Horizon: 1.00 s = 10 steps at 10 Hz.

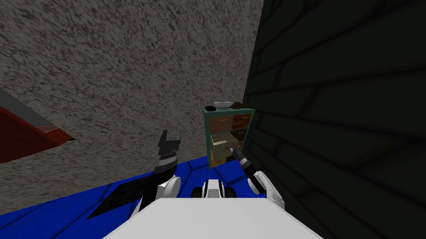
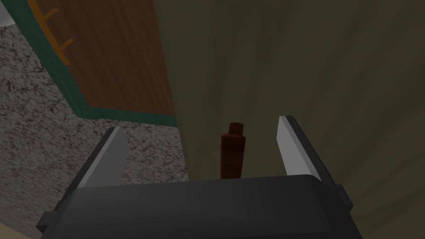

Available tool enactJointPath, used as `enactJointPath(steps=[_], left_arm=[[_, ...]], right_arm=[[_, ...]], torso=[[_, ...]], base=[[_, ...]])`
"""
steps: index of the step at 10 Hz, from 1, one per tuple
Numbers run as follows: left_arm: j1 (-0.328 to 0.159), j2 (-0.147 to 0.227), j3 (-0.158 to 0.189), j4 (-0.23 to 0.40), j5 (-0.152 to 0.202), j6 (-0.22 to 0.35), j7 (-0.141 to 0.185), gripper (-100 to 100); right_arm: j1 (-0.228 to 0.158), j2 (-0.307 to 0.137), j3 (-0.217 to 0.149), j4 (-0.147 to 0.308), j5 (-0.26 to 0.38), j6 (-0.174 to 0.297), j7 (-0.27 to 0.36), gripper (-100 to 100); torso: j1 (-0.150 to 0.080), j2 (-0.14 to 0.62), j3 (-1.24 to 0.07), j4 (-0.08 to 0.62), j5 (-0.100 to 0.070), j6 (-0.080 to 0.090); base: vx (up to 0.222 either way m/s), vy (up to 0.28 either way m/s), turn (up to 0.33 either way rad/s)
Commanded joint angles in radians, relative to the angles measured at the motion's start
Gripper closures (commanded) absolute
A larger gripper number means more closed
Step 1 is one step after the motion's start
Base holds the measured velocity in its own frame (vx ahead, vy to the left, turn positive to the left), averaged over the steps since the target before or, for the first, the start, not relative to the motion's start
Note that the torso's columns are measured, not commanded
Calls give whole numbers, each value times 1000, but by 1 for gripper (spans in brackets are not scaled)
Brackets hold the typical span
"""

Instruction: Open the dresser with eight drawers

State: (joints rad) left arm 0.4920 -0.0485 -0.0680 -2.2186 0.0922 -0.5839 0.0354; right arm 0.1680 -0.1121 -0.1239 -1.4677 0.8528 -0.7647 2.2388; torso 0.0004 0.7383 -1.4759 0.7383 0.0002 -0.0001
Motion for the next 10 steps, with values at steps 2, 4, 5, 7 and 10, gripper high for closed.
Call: enactJointPath(steps=[2, 4, 5, 7, 10], left_arm=[[0, 0, 0, 0, 0, 0, 0, 0], [0, 0, 0, 0, 0, 0, 0, 0], [0, 0, 0, 0, 0, 0, 0, 0], [0, 0, 0, 0, 0, 0, 0, 0], [0, 0, 0, 0, 0, 0, 0, 0]], right_arm=[[-37, -45, 7, -47, 14, 73, -79, -100], [-42, -50, 5, -44, 14, 75, -82, -100], [-42, -51, 5, -44, 15, 80, -86, 0], [-41, -51, 5, -43, 15, 80, -86, 0], [-41, -51, 5, -43, 15, 80, -86, 0]], torso=[[-2, 2, 1, 0, -1, 0], [0, 1, 1, 1, 0, 0], [0, 0, 0, 1, 0, 0], [0, -1, 0, 0, 0, 0], [0, 0, 0, 0, 0, 0]], base=[[-57, 21, 20], [-50, 18, 9], [-5, 0, -3], [0, 0, 0], [0, 0, 0]])
